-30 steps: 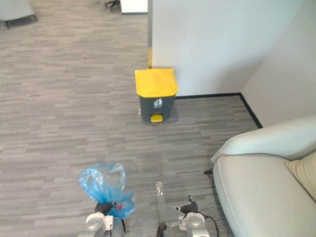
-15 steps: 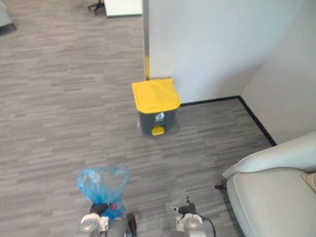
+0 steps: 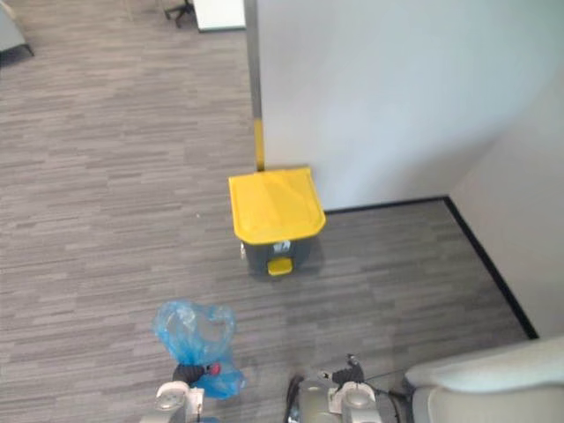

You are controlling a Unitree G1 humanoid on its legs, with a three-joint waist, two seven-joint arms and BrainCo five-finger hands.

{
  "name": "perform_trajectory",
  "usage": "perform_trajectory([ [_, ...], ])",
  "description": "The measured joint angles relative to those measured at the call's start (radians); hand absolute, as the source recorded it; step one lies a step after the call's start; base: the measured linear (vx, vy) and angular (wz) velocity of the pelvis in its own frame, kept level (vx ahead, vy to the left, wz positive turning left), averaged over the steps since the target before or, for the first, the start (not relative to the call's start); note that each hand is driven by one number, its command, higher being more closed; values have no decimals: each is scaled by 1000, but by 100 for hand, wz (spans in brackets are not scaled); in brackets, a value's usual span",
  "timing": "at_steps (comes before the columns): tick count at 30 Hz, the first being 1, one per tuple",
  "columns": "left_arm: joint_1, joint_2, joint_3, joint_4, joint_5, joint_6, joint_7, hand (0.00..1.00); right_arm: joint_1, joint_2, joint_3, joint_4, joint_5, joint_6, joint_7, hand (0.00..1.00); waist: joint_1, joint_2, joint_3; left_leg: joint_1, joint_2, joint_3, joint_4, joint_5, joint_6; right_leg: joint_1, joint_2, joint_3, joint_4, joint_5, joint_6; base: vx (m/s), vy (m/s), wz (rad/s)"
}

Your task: Gather rubbish on tea table into small bin, then transfer packed bag to large trash can.

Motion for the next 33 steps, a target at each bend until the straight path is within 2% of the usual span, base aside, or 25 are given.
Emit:
perform_trajectory([
  [1,13,-8,5,-11,-1,1,-4,100,1,4,1,-11,2,0,-1,0,4,2,-1,-64,33,10,118,-28,22,34,11,1,-29,-8,-13,287,47,-10],
  [2,22,-7,16,-29,-1,3,-12,100,11,11,2,-26,2,0,-1,0,11,6,-3,-115,44,35,157,-80,36,66,10,4,-53,-12,-15,253,62,-12],
  [3,22,-7,22,-38,-1,3,-12,100,16,16,-3,-32,2,0,-1,0,16,2,-3,-141,45,58,139,-108,48,85,6,8,-69,-4,-3,259,75,-15],
  [4,22,-5,24,-46,0,3,-12,100,18,20,-10,-31,3,2,-1,0,23,-13,6,-158,38,95,62,-134,60,110,-9,12,-83,-1,3,263,108,-9],
  [5,22,-5,24,-51,0,3,-12,100,22,22,-14,-31,3,5,-2,0,29,-14,7,-175,21,123,-58,-139,66,134,-27,12,-98,0,9,266,133,-6],
  [6,19,-6,22,-51,0,3,-12,100,21,22,-20,-32,3,8,-2,0,29,-15,8,-183,8,134,-154,-133,70,148,-37,12,-107,1,20,319,232,2],
  [7,15,-12,20,-51,0,3,-12,100,27,15,-30,-35,3,7,-3,0,29,1,-1,-190,-18,134,-345,-30,85,158,-38,15,-109,-13,66,265,214,-2],
  [8,19,-13,19,-45,0,2,-12,100,32,11,-36,-30,2,7,-3,0,33,10,-1,-196,-22,123,-362,-4,76,161,-32,27,-107,-25,91,249,215,5],
  [11,16,32,13,-40,0,3,-11,100,38,45,-51,-29,3,10,-2,0,42,-65,-24,-167,-107,145,-402,-31,106,161,-111,82,-106,-46,130,213,193,13],
  [12,16,39,11,-40,0,3,-11,100,38,47,-51,-29,3,10,-2,0,43,-67,-25,-160,-118,155,-403,-51,112,160,-124,93,-95,-51,135,217,186,-16],
  [13,17,43,9,-38,0,3,-11,100,36,45,-51,-29,2,9,-2,0,47,-75,-30,-134,-133,167,-406,-83,114,157,-144,114,-54,-56,143,168,151,-44],
  [15,28,46,2,-27,1,2,-11,100,36,44,-48,-29,0,9,-1,0,48,-61,-29,-74,-152,200,-439,-104,124,83,-177,170,144,-42,158,209,187,-40],
  [16,28,52,-3,-16,1,3,-10,100,37,46,-47,-35,-1,9,1,0,46,-61,-30,-41,-166,212,-459,-109,130,19,-197,200,279,-10,181,190,143,-14],
  [18,26,69,-31,2,0,3,-10,100,31,39,-47,-29,-1,7,0,0,35,-61,-29,2,-174,207,-473,-127,149,-67,-216,210,465,53,168,253,107,1],
  [20,26,80,-31,9,0,4,-9,100,30,39,-43,-28,-1,7,1,0,32,-65,-28,37,-174,191,-484,-148,154,-113,-202,186,530,-29,146,259,11,20],
  [22,24,82,-30,28,0,4,-9,100,20,35,-42,-25,-1,7,1,0,22,-64,-27,82,-159,177,-508,-156,152,-173,-159,140,489,-84,113,377,-109,35],
  [23,23,82,-30,33,0,4,-9,100,17,27,-40,-18,-1,8,1,0,15,-58,-23,122,-145,166,-536,-153,145,-215,-111,122,393,-85,97,345,-125,33],
  [24,22,82,-30,36,0,4,-9,100,16,25,-40,-17,-1,8,1,0,11,-57,-22,131,-143,159,-545,-154,142,-223,-97,124,353,-79,90,369,-144,43],
  [25,21,84,-32,41,0,4,-9,100,16,21,-39,-16,-1,8,0,0,1,-60,-24,149,-143,139,-558,-158,128,-235,-70,134,227,-32,89,311,-124,62],
  [26,19,92,-34,52,1,2,-10,100,23,19,-42,-9,4,5,3,0,-10,-82,-28,159,-165,94,-558,-175,94,-219,-51,154,107,109,32,400,-160,57],
  [27,4,77,-35,75,2,5,-10,100,11,6,-49,3,-2,2,1,0,-10,-47,-21,175,-136,70,-564,-180,88,-201,-36,143,112,111,30,381,-128,26],
  [28,6,62,-33,81,9,4,-11,100,3,-11,-49,16,-4,4,0,0,5,-21,-31,174,-117,51,-569,-178,85,-199,-15,139,105,103,22,366,-125,-5],
  [29,3,51,-32,81,9,3,-11,100,-5,-16,-52,20,-10,7,0,0,4,-2,-28,180,-102,45,-569,-171,77,-186,-4,124,100,85,11,391,-145,4],
  [31,1,36,-26,81,10,3,-12,100,-3,-12,-75,21,-8,7,-1,0,-10,10,-29,179,-78,22,-546,-149,55,-140,9,89,66,75,3,288,-144,39],
  [33,-10,21,-21,71,11,3,-13,100,17,-10,-80,19,-9,9,-1,0,-8,8,-25,134,-44,22,-360,-131,24,-27,24,60,-27,74,1,240,-110,48],
])
